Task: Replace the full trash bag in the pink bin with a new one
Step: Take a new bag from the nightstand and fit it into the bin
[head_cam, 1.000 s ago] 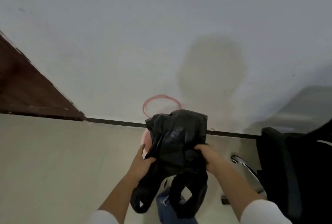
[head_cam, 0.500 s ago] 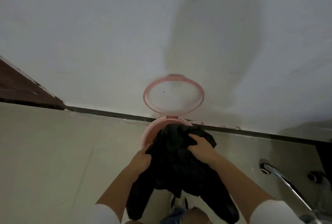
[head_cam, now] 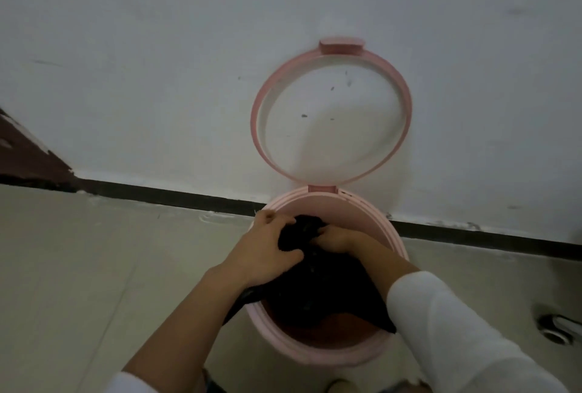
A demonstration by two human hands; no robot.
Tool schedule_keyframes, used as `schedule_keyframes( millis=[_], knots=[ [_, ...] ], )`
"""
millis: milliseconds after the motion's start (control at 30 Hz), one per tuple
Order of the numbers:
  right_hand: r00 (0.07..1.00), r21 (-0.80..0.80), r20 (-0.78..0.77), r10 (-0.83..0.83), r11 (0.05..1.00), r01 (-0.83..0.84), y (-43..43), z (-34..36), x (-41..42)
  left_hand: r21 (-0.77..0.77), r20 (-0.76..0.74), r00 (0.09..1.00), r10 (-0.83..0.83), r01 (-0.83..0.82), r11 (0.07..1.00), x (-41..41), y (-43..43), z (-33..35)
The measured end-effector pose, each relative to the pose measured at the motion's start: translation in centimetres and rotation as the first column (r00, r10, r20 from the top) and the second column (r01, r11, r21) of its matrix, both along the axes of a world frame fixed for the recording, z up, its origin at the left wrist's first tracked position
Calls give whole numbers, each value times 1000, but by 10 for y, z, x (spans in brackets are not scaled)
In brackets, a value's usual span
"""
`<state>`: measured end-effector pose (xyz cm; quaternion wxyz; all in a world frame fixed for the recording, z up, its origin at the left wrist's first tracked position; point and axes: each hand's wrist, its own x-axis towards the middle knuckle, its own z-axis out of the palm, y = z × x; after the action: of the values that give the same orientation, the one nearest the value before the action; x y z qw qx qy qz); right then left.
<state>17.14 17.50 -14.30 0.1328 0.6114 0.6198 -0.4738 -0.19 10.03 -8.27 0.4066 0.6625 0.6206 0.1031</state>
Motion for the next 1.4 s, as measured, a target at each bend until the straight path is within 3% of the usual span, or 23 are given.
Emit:
schedule_keyframes(
  millis=[100, 167, 267, 367, 433, 467, 567, 633, 700, 767, 867, 1000, 1167, 1267, 1400],
  knots=[
    [997, 39, -47, 58, 998, -56, 2, 18, 7, -49, -117, 972, -204, 200, 979, -6, -5, 3],
    [993, 66, -86, 84, 995, -78, -1, 43, 19, -61, -288, 896, -338, 335, 940, -8, -7, 7],
    [962, 67, -120, 244, 969, -237, -20, 74, 35, 58, -538, 774, -333, 428, 902, -5, -5, 3],
    [874, 78, 149, 463, 876, -477, -48, 71, 38, 153, -613, 745, -263, 438, 886, 0, -1, -7],
    [820, 161, 306, 484, 822, -546, -56, 56, 36, 187, -524, 820, -230, 375, 908, 0, 3, -13],
    [841, 250, 324, 433, 818, -517, -56, 54, 39, 201, -448, 870, -208, 324, 925, -1, 4, -14],
    [960, 470, 199, 199, 840, -271, -46, 68, 60, 250, -192, 978, -79, 126, 960, -15, 11, -8],
    [996, 549, 78, 45, 832, -80, -40, 87, 79, 200, -43, 999, 26, -17, 980, -26, 18, 2],
    [1000, 591, 21, -13, 807, -1, -40, 100, 88, 115, 27, 993, 114, -117, 987, -33, 24, 11],
    [999, 629, 6, 50, 776, -43, -43, 108, 86, 26, 34, 992, 123, -124, 992, -35, 31, 15],
    [987, 621, 26, 157, 772, -139, -38, 106, 82, -152, 74, 997, 15, -3, 988, -38, 39, 23],
    [997, 660, 17, -75, 750, 46, -10, 97, 94, -284, 195, 978, 70, -12, 959, -56, 54, 25],
    [942, 491, -172, -286, 804, 334, 20, 80, 94, -349, 386, 812, 438, -310, 884, -61, 70, 2],
    [790, 259, -345, -508, 757, 600, 36, 73, 96, -379, 373, 731, 571, -442, 813, -57, 72, -18],
    [641, 24, -361, -677, 680, 732, 44, 54, 101, -474, 404, 599, 691, -509, 719, -50, 74, -44]
  ],
)
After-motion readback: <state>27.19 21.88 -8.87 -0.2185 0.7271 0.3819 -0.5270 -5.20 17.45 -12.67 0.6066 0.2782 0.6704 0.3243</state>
